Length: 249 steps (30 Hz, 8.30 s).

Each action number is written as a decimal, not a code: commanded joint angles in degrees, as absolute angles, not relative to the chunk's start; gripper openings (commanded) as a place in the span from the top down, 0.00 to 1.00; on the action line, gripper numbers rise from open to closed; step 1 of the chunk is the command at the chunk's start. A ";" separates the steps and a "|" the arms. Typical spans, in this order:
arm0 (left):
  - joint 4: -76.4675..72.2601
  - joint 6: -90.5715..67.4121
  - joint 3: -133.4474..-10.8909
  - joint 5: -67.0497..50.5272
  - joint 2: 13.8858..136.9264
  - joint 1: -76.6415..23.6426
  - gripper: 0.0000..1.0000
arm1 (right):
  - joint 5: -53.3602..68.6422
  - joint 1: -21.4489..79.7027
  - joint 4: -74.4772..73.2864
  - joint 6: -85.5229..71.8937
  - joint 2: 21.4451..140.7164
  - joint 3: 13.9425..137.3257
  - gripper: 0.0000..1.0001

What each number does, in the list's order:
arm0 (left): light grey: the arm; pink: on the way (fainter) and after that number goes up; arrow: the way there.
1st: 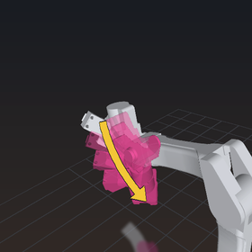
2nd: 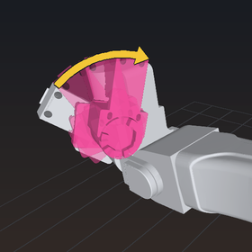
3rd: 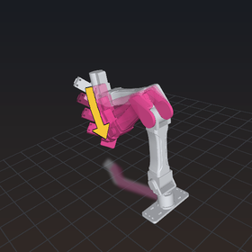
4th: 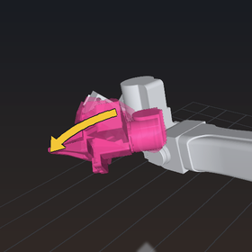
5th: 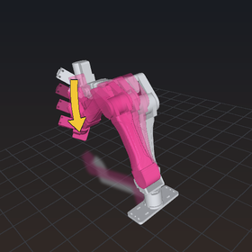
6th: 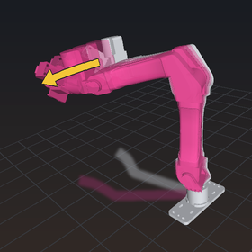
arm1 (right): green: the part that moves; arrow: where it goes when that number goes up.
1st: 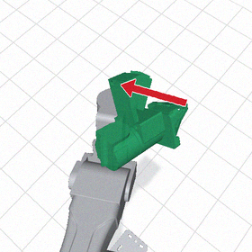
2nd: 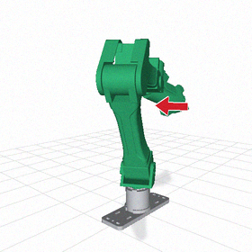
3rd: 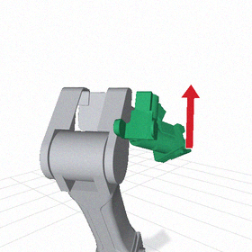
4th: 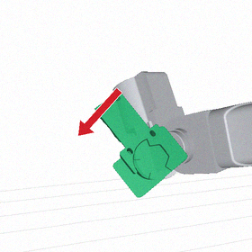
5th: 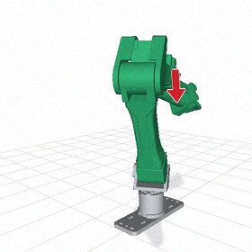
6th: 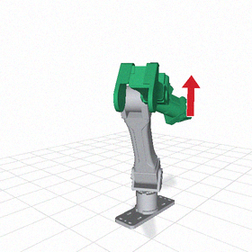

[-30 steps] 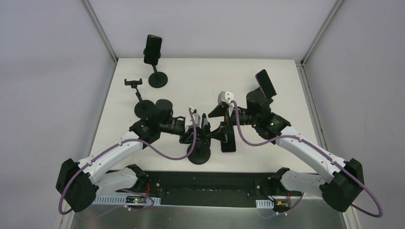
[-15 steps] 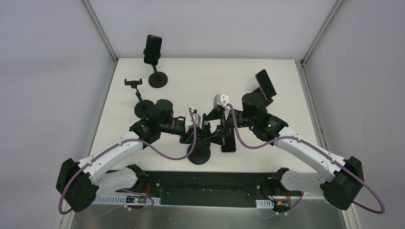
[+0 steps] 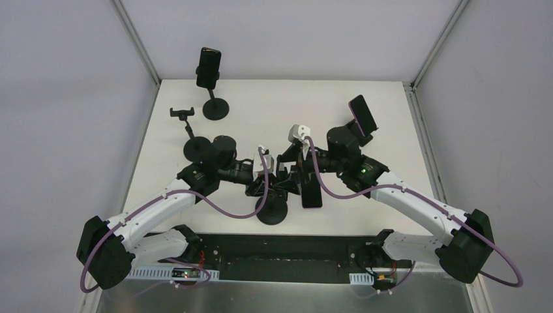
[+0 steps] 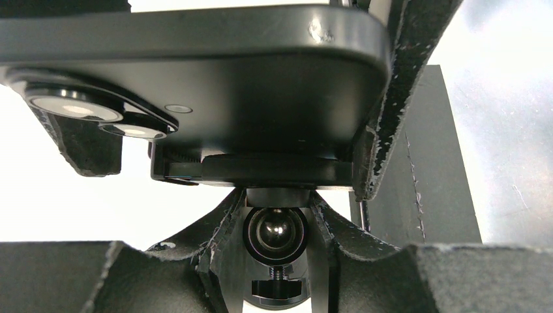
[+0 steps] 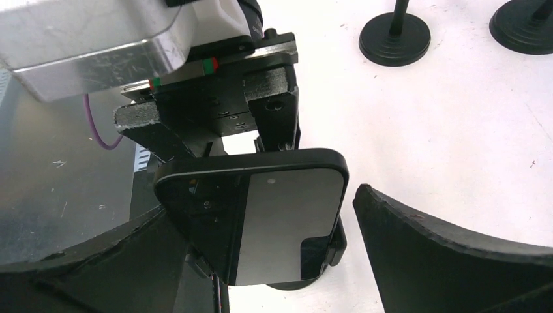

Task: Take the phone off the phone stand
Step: Remove the phone from the phone stand, then place the phone at the center of the board.

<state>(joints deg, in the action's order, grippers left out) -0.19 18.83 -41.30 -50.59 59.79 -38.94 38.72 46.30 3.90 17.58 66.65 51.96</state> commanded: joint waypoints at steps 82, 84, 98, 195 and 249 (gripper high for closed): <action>-2.72 17.13 -39.83 -64.70 60.26 -52.99 1.00 | 48.62 29.18 9.24 40.13 78.15 50.48 1.00; -2.72 17.07 -39.81 -65.13 60.29 -52.99 1.00 | 51.50 29.15 5.18 41.77 77.36 51.02 1.00; -2.72 17.04 -40.10 -66.92 61.23 -52.92 1.00 | 63.83 29.84 -10.38 45.21 70.66 52.85 1.00; 3.23 16.41 -44.21 -35.78 58.46 -36.30 1.00 | -5.94 27.18 -32.54 -5.68 86.39 54.21 0.84; 3.58 16.78 -44.69 -33.98 58.68 -36.30 1.00 | -3.74 26.70 -39.17 -3.72 91.67 60.04 0.19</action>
